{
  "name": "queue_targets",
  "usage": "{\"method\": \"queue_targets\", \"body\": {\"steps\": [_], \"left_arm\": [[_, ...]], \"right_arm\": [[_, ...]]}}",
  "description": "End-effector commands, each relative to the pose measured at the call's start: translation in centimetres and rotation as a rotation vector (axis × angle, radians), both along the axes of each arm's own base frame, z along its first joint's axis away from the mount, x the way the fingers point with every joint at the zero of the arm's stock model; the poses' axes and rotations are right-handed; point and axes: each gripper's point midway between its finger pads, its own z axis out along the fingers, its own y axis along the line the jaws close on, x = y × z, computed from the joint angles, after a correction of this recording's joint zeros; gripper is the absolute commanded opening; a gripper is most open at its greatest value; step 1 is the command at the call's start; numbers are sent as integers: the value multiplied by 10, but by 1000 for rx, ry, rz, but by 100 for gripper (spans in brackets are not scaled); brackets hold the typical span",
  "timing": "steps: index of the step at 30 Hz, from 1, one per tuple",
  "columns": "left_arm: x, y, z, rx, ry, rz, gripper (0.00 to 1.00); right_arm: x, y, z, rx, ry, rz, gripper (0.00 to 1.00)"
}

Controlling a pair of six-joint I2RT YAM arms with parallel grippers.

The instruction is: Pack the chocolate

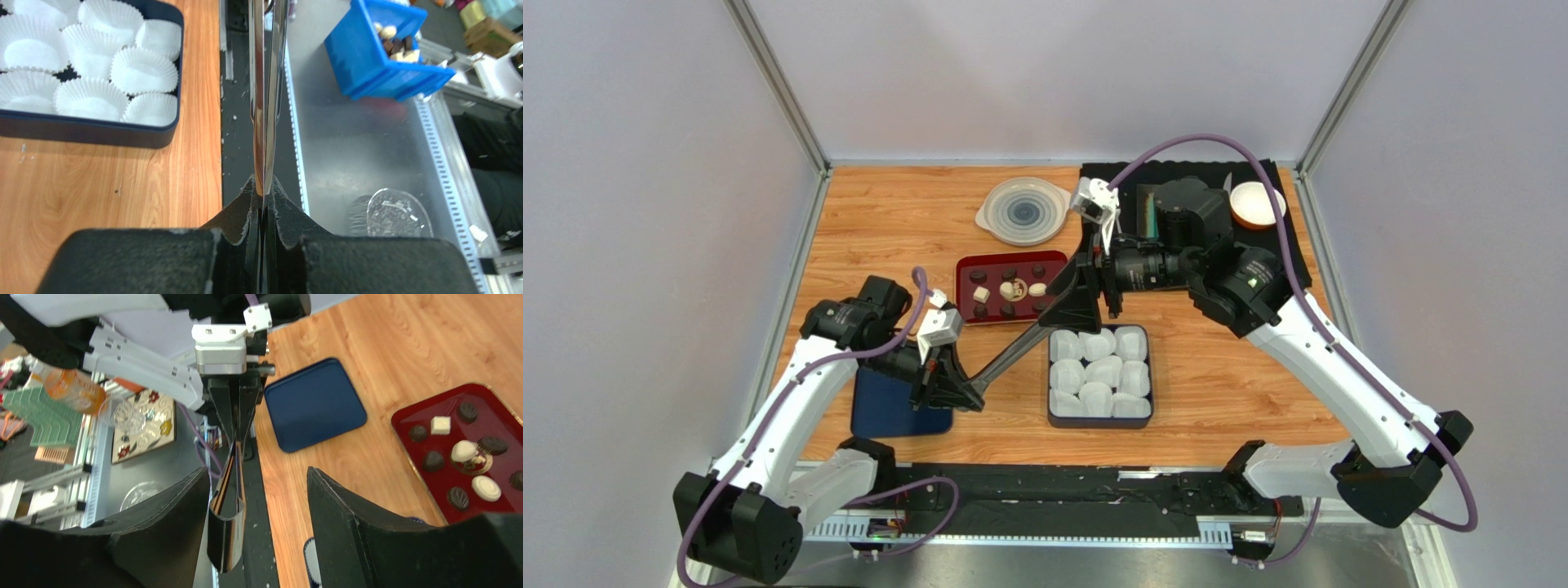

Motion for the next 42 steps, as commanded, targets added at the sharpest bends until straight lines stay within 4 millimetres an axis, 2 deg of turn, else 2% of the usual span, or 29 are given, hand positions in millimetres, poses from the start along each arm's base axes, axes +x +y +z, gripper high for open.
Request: {"method": "queue_targets", "body": {"steps": [1, 4, 7, 10, 12, 13, 16, 17, 19, 26, 42], "left_arm": [[-24, 14, -3, 75, -38, -40, 3], [-24, 16, -6, 95, -48, -40, 1], [-21, 16, -5, 99, -58, -42, 1], [-19, 15, -4, 96, -56, -43, 1], [-18, 14, -2, 91, -56, -42, 0], [-17, 13, 0, 87, -48, -40, 0], [-17, 11, 5, 71, -44, -37, 0], [-16, 11, 7, 65, -47, -36, 0], [-14, 10, 10, 59, -50, -33, 0], [-15, 8, 15, 45, -51, -30, 0], [-14, 6, 19, 23, -37, -29, 0]], "right_arm": [[-29, -18, -18, -116, 7, 145, 63], [-34, -18, -27, -132, 38, 167, 63], [-42, -15, -45, -180, 85, 201, 63], [-45, -8, -52, -194, 96, 211, 61], [-45, -3, -45, -171, 64, 200, 57], [-45, -2, -48, -168, 58, 187, 56], [-38, 2, -33, -84, -7, 119, 54], [-34, 5, -37, -61, -11, 97, 54], [-31, 4, -34, -30, -29, 68, 52], [-18, 9, -31, 26, -44, -9, 39], [-28, 29, -19, 129, -14, 51, 33]]}}
